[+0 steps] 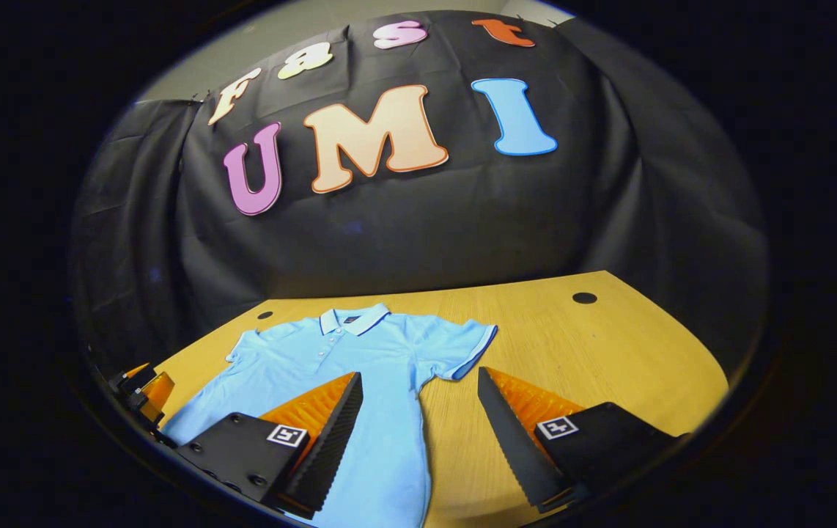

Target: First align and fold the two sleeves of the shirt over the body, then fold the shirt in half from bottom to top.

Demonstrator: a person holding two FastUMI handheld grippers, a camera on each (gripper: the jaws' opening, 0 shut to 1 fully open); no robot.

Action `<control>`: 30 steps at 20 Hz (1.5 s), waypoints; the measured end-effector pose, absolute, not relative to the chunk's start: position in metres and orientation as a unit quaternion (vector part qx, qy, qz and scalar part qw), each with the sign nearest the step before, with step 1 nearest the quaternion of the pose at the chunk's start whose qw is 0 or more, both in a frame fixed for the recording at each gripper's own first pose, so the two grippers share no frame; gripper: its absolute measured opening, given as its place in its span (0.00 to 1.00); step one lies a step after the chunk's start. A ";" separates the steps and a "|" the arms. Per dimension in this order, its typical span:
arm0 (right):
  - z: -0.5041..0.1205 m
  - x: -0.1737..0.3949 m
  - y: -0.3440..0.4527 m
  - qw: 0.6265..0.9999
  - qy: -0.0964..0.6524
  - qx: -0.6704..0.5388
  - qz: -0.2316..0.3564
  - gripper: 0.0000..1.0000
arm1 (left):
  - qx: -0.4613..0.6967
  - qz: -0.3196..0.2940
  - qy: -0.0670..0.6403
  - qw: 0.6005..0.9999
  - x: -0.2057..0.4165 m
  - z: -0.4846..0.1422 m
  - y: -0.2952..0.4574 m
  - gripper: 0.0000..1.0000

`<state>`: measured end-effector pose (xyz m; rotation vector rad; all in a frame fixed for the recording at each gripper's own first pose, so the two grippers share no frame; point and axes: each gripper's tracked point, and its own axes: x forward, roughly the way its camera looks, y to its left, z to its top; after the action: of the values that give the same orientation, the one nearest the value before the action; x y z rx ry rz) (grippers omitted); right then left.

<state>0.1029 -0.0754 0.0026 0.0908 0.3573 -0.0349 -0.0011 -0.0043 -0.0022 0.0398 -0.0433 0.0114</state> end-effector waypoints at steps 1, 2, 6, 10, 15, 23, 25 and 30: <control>0.006 0.114 -0.079 0.983 0.179 0.034 -0.023 0.98 | 0.020 0.006 -0.022 1.000 -0.001 -0.002 -0.004 0.95; 0.009 0.126 -0.081 0.982 0.184 0.022 -0.026 0.94 | 0.020 0.006 -0.022 1.000 -0.001 -0.002 -0.004 0.96; -0.002 0.169 -0.080 0.975 0.217 0.024 -0.030 0.97 | 0.019 0.006 -0.022 1.000 -0.002 -0.002 -0.004 0.95; -0.021 0.218 -0.086 0.965 0.258 -0.006 -0.047 0.94 | 0.019 0.006 -0.022 1.000 -0.001 -0.002 -0.004 0.95; -0.057 0.265 -0.110 0.953 0.291 0.009 -0.082 0.96 | 0.018 0.006 -0.022 1.000 -0.003 -0.001 -0.004 0.96; -0.125 0.269 -0.128 0.932 0.349 0.018 -0.099 0.97 | 0.020 0.006 -0.022 1.000 -0.003 -0.001 -0.005 0.95; -0.129 0.269 -0.125 0.931 0.352 0.023 -0.096 0.98 | 0.019 0.006 -0.022 1.000 -0.003 -0.001 -0.005 0.95; -0.132 0.270 -0.129 0.929 0.355 0.028 -0.102 0.91 | 0.018 0.006 -0.022 1.000 -0.003 -0.001 -0.005 0.95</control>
<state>0.2700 -0.1292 -0.1323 0.0582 0.7280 -0.2088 -0.0032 -0.0045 -0.0015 0.0362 -0.0431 0.0115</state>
